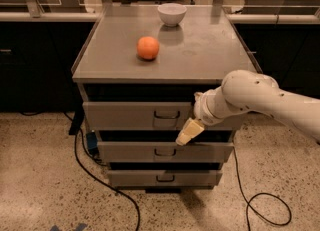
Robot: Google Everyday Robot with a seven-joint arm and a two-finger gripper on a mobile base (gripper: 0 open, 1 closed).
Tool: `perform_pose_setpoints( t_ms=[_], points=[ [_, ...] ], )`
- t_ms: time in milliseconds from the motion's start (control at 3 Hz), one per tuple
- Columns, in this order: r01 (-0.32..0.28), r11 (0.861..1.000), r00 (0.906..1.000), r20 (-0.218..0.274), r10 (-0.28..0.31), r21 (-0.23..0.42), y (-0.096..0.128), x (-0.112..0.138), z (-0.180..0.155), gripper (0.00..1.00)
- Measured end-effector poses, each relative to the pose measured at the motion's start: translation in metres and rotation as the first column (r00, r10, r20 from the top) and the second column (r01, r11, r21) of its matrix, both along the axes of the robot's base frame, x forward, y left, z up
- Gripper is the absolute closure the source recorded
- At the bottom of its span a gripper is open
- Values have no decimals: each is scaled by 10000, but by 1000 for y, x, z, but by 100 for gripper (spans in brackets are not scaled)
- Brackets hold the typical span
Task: Open top drawer
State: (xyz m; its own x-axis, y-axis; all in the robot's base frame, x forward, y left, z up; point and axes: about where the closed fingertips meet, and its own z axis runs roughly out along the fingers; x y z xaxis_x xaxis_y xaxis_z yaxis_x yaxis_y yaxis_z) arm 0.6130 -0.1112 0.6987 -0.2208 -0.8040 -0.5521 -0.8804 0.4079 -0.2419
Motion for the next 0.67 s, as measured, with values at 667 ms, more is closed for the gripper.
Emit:
perform_pose_setpoints(
  t_ms=[667],
  points=[
    [-348,9991,9972,-663,332,-224,23,34,-25,0]
  ],
)
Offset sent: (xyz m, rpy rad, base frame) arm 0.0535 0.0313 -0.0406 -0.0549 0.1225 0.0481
